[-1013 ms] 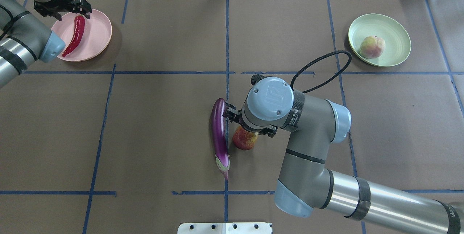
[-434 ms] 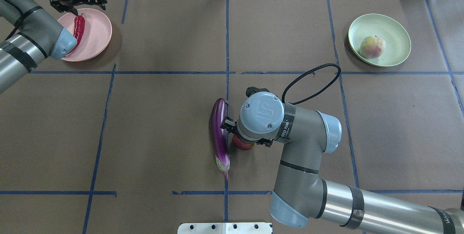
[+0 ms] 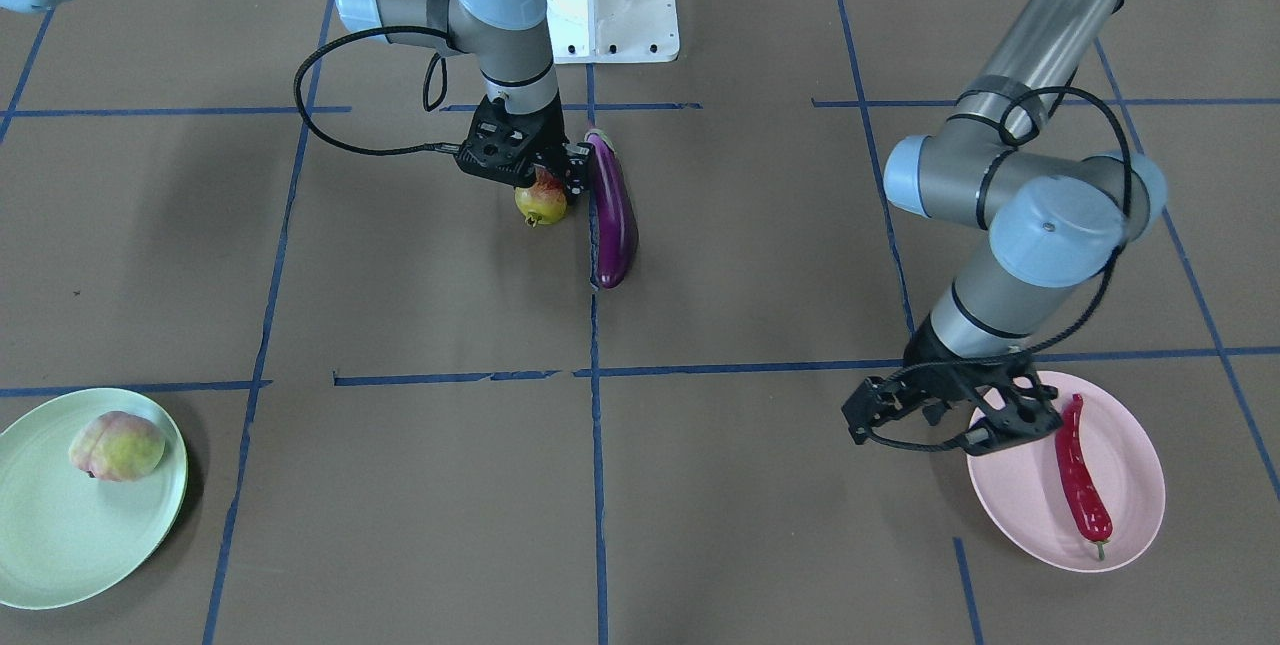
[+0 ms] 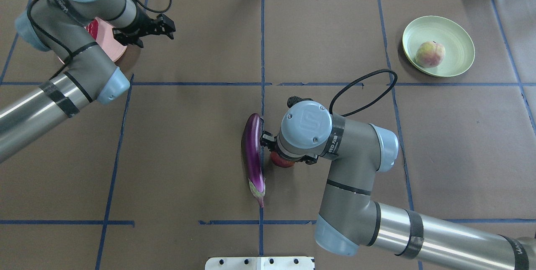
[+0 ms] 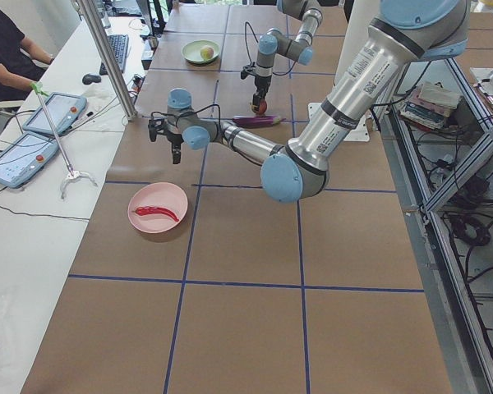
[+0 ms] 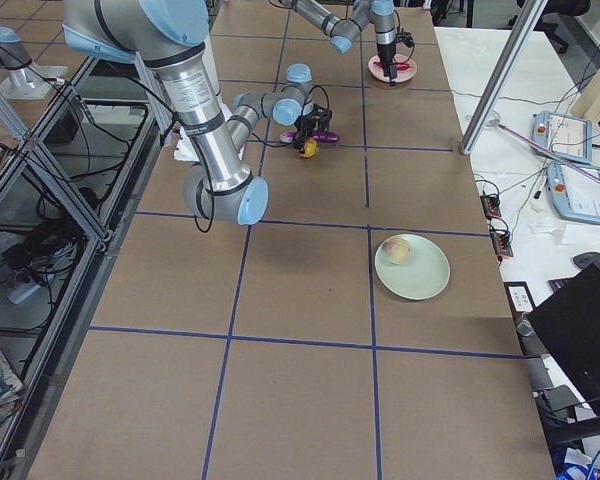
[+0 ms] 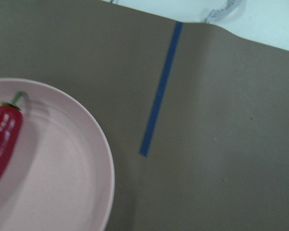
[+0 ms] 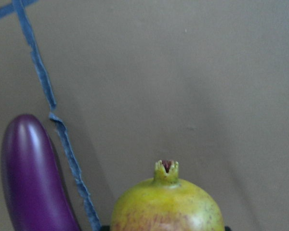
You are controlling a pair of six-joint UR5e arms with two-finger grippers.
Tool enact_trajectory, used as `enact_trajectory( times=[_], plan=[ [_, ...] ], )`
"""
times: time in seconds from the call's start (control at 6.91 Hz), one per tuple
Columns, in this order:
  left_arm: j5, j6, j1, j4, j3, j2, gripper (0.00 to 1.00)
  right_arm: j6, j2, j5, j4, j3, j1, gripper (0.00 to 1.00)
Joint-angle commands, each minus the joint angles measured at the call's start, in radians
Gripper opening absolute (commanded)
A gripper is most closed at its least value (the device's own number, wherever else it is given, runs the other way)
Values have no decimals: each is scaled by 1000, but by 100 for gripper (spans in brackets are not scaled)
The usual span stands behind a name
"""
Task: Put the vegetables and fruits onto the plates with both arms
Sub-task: 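Place chili on pink plate with left gripper while right grasps pomegranate, then carry pomegranate to green plate with right while left grasps purple eggplant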
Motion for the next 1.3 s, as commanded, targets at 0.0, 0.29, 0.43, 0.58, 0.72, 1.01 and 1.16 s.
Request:
enact_trajectory(
  times=[0.0,0.29,0.43,0.58,0.72,1.01,1.16],
  plan=[
    [5,-122,165,7,-127,1,100,-25,-71,144,-4,102,176,0],
    [10,-198,262,9,-161,-13,100,-205,-106,216,-8,108,377,0],
    [11,-202,275,50,-202,-13,100,-294,-113,216,-22,80,448,0],
    [14,-195,319,123,-215,-52,100,-386,-108,217,-16,-10,535,0],
    [46,-193,354,154,-218,-65,99,-518,-101,217,-11,-101,602,0],
    [122,-188,425,162,-216,-62,96,-656,-79,217,-8,-253,682,0],
    [122,-188,430,162,-215,-62,92,-724,-43,217,11,-355,722,0]
  ],
)
